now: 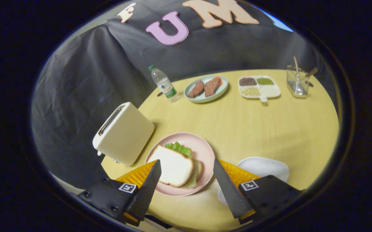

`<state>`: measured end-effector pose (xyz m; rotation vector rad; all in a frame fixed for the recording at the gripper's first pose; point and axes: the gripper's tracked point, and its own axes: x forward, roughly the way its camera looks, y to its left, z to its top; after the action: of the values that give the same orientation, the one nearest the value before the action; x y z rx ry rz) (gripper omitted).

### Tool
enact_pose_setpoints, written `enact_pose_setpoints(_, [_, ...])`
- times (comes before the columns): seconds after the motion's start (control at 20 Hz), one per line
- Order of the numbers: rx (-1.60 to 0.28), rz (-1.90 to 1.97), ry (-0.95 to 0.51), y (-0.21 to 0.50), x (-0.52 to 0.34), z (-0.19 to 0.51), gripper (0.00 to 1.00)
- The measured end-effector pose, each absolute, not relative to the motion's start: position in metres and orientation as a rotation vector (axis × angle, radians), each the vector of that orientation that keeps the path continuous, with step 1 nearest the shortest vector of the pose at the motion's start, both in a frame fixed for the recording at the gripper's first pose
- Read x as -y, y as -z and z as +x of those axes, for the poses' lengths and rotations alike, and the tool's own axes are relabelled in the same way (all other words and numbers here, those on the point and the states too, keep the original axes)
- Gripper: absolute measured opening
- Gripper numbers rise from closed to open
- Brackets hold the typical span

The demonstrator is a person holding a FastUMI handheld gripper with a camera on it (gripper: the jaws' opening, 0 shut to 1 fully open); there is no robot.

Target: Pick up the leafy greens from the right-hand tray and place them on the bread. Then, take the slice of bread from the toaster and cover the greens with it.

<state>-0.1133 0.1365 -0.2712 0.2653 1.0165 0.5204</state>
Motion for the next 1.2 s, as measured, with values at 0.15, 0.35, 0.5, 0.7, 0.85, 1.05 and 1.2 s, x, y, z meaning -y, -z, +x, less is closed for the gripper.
enact_pose_setpoints(0.15, [-0.830, 0.182, -0.469, 0.235, -0.108, -0.092, 1.00])
enact_pose_setpoints(0.35, [-0.558, 0.104, -0.384, 0.176, -0.079, -0.065, 1.00])
enact_pose_setpoints(0.5, [-0.360, 0.013, -0.309, 0.127, -0.064, -0.049, 1.00])
enact_pose_setpoints(0.7, [-0.243, -0.032, -0.248, 0.088, -0.062, -0.045, 1.00])
enact_pose_setpoints(0.85, [-0.227, 0.011, -0.224, 0.077, -0.062, -0.044, 1.00])
enact_pose_setpoints(1.05, [-0.205, 0.039, -0.201, 0.066, -0.058, -0.040, 1.00])
enact_pose_setpoints(1.2, [-0.166, 0.043, -0.182, 0.055, -0.056, -0.030, 1.00])
